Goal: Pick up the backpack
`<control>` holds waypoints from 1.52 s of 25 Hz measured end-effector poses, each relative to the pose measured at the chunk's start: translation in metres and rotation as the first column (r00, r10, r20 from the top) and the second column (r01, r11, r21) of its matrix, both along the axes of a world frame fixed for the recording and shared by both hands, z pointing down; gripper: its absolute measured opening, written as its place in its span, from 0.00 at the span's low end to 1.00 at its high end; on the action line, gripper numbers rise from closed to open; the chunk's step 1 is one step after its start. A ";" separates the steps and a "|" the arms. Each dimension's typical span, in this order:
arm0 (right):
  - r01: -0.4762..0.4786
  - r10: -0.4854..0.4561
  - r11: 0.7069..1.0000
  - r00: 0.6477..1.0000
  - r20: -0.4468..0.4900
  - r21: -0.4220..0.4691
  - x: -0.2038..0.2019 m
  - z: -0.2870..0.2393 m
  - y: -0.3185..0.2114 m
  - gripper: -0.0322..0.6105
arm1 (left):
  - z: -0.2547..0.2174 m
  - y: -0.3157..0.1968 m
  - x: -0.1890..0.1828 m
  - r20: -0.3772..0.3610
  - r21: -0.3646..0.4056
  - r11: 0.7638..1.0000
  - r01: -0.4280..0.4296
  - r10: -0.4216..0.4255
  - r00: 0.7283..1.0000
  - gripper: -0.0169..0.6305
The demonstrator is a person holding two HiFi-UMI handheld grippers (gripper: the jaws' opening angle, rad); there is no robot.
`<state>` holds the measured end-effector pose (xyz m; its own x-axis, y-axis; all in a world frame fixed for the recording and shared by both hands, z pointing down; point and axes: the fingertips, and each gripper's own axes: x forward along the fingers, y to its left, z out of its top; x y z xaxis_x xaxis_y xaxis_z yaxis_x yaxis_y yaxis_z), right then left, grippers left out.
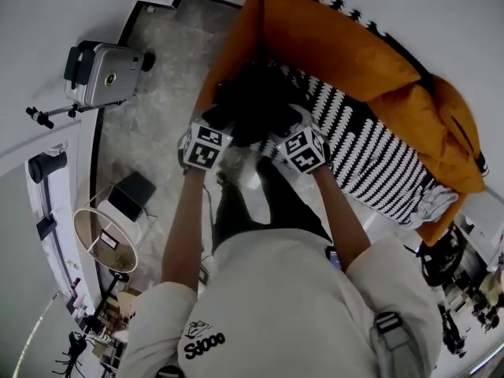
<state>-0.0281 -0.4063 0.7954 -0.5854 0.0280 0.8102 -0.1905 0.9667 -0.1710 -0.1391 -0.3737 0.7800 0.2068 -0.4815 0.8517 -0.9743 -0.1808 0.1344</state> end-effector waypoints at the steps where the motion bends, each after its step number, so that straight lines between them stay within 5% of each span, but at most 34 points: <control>1: 0.008 -0.008 1.000 1.000 -0.007 0.005 0.001 0.004 -0.001 0.60 | 0.002 0.001 0.001 -0.009 -0.004 1.000 0.011 -0.011 1.000 0.34; 6: 0.054 -0.053 0.998 0.998 -0.023 0.043 -0.004 0.019 0.002 0.59 | 0.002 0.003 -0.001 -0.017 -0.028 0.998 0.056 -0.057 0.998 0.28; 19: 0.040 -0.039 0.998 0.999 -0.033 0.044 0.011 0.007 0.011 0.32 | -0.012 0.002 -0.003 0.007 0.030 0.989 0.146 -0.146 0.989 0.13; 30: -0.225 0.222 0.974 0.973 0.061 0.028 0.007 -0.052 0.022 0.18 | -0.055 0.010 -0.010 -0.034 0.214 0.959 0.185 -0.182 0.983 0.05; 38: -0.492 0.477 0.868 0.863 0.167 0.063 0.025 -0.126 0.034 0.17 | -0.101 0.016 0.017 -0.100 0.316 0.946 0.077 -0.048 0.994 0.05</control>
<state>-0.0027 -0.3727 0.6697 -0.6121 -0.3656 0.7012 -0.6204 0.7718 -0.1392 -0.1223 -0.3580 0.6794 0.2358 -0.7392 0.6308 -0.9716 -0.1677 0.1668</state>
